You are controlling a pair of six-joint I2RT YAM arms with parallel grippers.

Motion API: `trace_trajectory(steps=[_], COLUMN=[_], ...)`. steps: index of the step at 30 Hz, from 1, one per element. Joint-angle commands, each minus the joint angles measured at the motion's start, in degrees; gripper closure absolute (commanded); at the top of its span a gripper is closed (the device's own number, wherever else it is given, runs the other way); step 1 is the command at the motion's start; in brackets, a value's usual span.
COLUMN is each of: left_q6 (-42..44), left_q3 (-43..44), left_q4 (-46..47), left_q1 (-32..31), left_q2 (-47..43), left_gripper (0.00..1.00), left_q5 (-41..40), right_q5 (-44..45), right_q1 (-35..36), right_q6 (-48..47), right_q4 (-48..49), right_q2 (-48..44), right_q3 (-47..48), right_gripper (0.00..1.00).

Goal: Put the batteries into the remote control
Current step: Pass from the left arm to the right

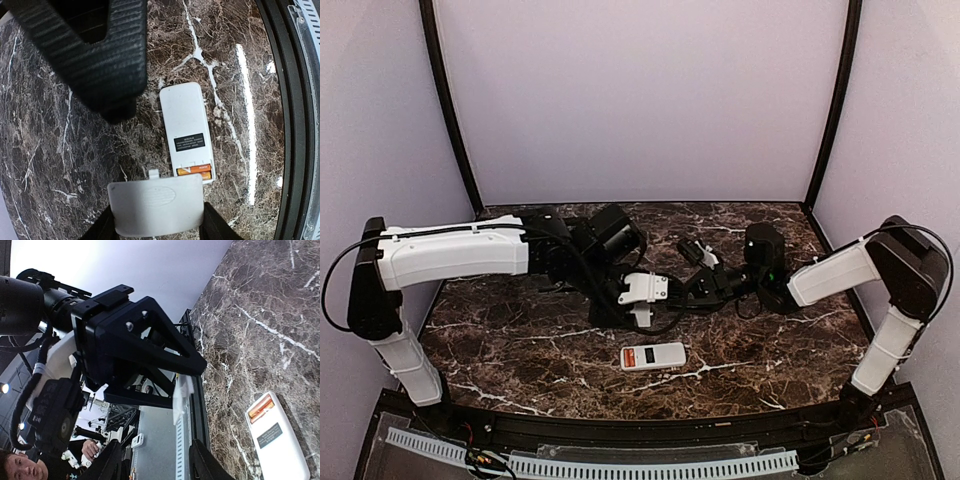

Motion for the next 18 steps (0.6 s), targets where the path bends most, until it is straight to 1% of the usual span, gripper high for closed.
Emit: trace_trajectory(steps=[1,10,15,18], left_q6=[0.7,0.2,0.1,-0.1], left_q3=[-3.0,-6.6,-7.5,-8.4], left_q4=[3.2,7.3,7.8,8.9], left_q1=[-0.6,-0.8,-0.8,-0.8], left_q2=[-2.6,-6.4,-7.7,-8.4], left_gripper=[0.81,0.82,0.83,0.83], left_q5=[-1.0,-0.7,-1.3,-1.4], right_q5=[-0.3,1.4,2.4,2.1], right_q1=[3.1,5.7,5.9,6.0], right_q6=[6.5,7.2,5.8,6.6], right_q4=[8.8,8.5,6.2,7.4], right_q2=[2.4,5.9,6.3,6.4], right_q3=[2.7,5.0,5.2,5.6], right_gripper=[0.55,0.56,0.57,0.59])
